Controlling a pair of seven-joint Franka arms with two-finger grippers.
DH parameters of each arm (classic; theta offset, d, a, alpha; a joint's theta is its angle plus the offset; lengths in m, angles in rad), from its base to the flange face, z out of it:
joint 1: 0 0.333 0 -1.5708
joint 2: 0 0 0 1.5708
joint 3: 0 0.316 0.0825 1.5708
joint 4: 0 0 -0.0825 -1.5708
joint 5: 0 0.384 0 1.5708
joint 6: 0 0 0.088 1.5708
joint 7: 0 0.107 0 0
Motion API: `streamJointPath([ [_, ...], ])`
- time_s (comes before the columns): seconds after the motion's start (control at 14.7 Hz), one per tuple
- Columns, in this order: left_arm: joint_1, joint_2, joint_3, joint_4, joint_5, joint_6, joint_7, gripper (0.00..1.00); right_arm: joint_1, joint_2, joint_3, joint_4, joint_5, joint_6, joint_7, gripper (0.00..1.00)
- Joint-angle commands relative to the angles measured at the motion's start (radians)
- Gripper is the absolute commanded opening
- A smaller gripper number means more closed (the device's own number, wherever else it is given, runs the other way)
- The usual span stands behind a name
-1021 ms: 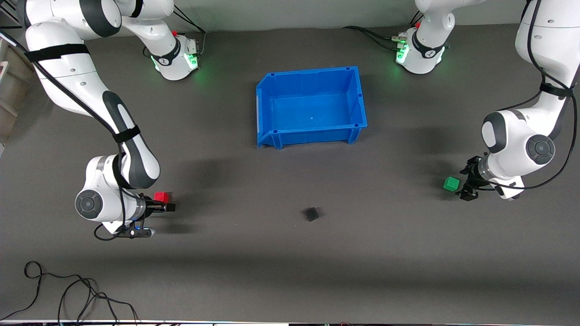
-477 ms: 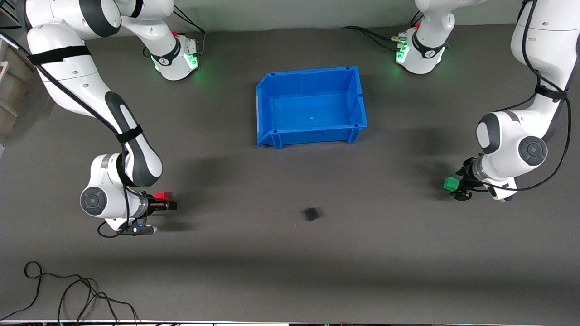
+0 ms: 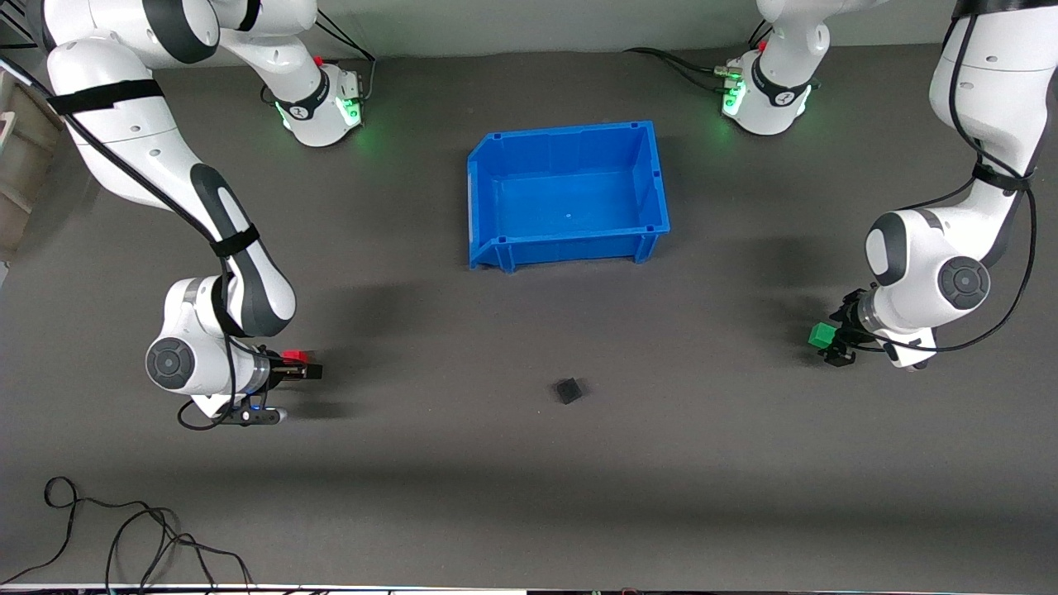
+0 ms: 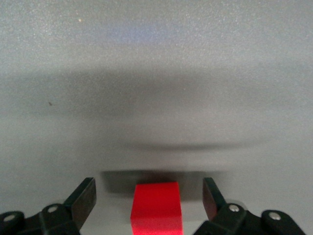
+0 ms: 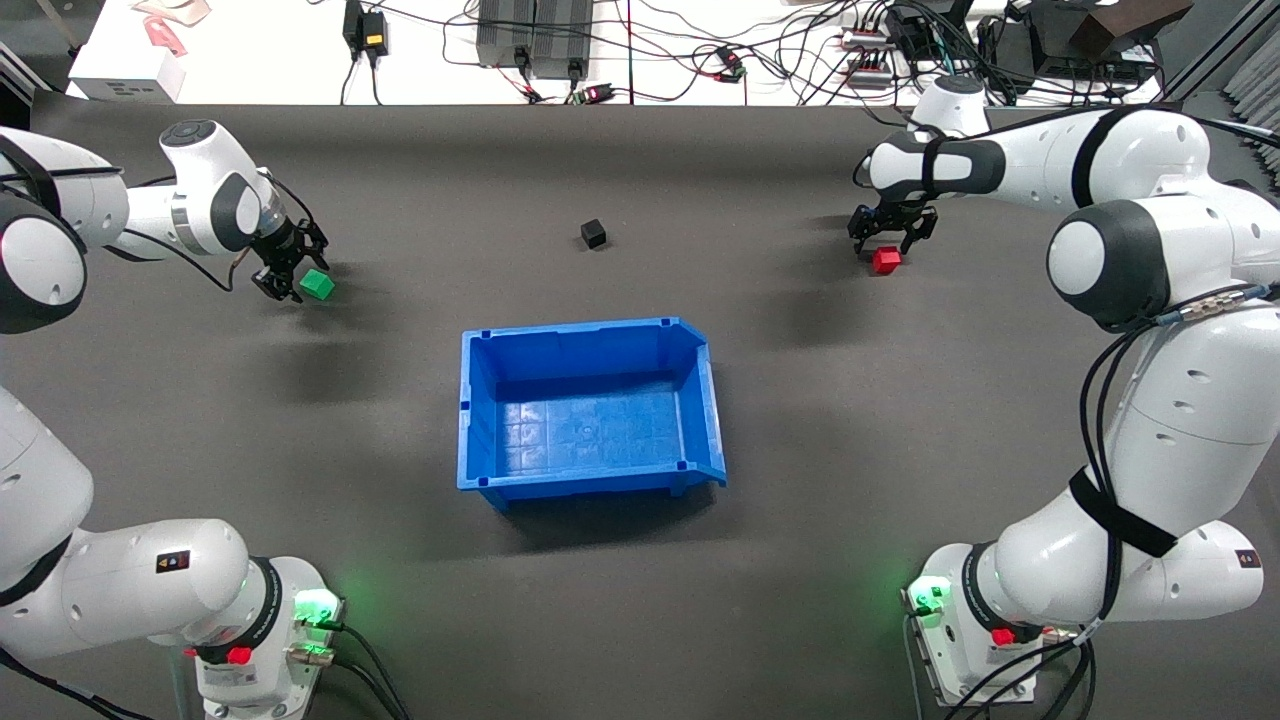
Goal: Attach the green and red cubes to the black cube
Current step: 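Carry the red cube with the right gripper while the left gripper carries the green cube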
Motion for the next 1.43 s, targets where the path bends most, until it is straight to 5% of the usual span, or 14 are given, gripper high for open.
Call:
streamJointPath([
  [0.0, -0.009, -0.003, 0.002, 0.018, 0.008, -0.015, -0.008, 0.31, -0.003, -0.040, 0.001, -0.046, -0.009, 0.017, -0.008, 0.87],
  [0.2, 0.003, -0.003, 0.002, 0.022, 0.011, -0.015, 0.002, 0.20, -0.003, -0.037, 0.001, -0.054, -0.009, 0.040, -0.016, 0.67],
  [0.34, -0.002, -0.006, 0.002, 0.032, 0.011, -0.020, -0.010, 0.00, -0.005, -0.039, 0.000, -0.062, -0.009, 0.049, -0.019, 0.51],
  [0.61, -0.026, -0.025, -0.001, 0.181, -0.003, -0.281, -0.109, 0.00, -0.005, -0.040, 0.000, -0.062, -0.009, 0.049, -0.020, 0.15],
  [0.89, -0.075, -0.014, -0.003, 0.274, -0.006, -0.333, -0.260, 0.00, -0.023, -0.066, -0.002, -0.055, 0.012, 0.021, 0.038, 0.00],
  [1.16, -0.132, -0.003, -0.001, 0.285, -0.004, -0.334, -0.374, 0.00, -0.020, -0.092, 0.000, -0.003, 0.288, -0.097, 0.324, 0.00],
  [1.36, -0.146, 0.012, -0.003, 0.321, -0.006, -0.337, -0.407, 0.00, 0.024, -0.098, 0.010, 0.023, 0.322, -0.119, 0.615, 0.00],
])
